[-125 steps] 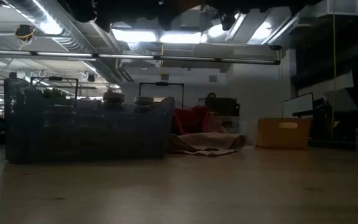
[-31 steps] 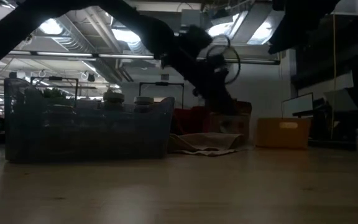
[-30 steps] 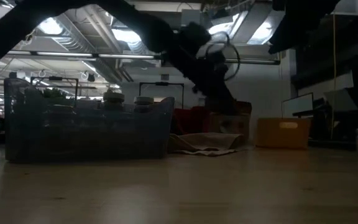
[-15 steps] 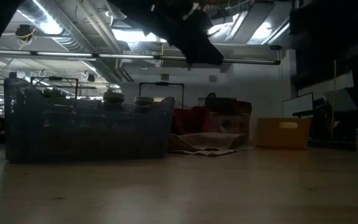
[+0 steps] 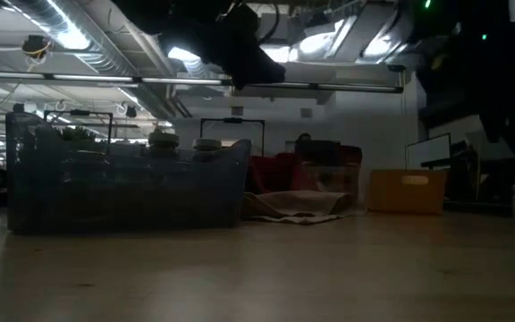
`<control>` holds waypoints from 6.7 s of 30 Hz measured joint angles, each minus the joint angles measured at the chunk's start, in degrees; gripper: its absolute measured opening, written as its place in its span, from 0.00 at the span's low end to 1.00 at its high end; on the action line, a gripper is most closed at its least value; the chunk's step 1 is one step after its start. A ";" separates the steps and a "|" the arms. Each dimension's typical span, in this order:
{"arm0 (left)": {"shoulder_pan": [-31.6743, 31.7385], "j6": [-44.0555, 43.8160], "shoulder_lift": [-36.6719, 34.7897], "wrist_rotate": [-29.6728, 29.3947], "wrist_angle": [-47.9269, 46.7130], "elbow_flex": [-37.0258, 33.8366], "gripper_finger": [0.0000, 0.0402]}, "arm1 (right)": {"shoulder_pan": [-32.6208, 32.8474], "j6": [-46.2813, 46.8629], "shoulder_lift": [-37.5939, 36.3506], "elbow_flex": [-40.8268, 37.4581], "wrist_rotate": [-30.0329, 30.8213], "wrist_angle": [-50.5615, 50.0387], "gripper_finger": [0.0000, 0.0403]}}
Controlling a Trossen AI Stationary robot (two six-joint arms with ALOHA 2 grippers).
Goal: Sort spices by type
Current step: Put the brown seasoning bottle into the black bin
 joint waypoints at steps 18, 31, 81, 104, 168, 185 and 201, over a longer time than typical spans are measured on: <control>-1.49 0.63 -1.68 0.20 -0.05 -2.30 0.32 | 0.00 -8.64 15.86 -0.07 -4.04 -2.03 0.48; -1.64 0.83 -1.68 0.22 -0.09 -2.30 0.32 | 0.00 -8.25 16.12 -5.36 -5.37 2.49 0.48; -1.66 0.81 -1.68 2.62 0.15 -2.30 0.32 | -0.02 -7.18 16.06 -9.32 -2.95 6.58 0.49; -1.66 3.47 -9.68 2.76 -7.81 -2.25 0.32 | -0.02 -7.24 16.12 -9.88 -7.84 6.00 0.49; 1.62 -1.92 -32.89 -2.57 6.90 -27.52 0.32 | 0.00 -7.34 16.10 -15.39 -11.98 9.72 0.49; 1.62 -1.77 -32.87 -2.55 6.51 -27.52 0.32 | 0.00 -7.18 16.10 -15.39 -17.17 9.83 0.49; 2.31 0.24 -35.78 -2.34 4.80 -27.92 0.32 | 0.00 -6.48 16.10 -15.39 -19.56 9.96 0.49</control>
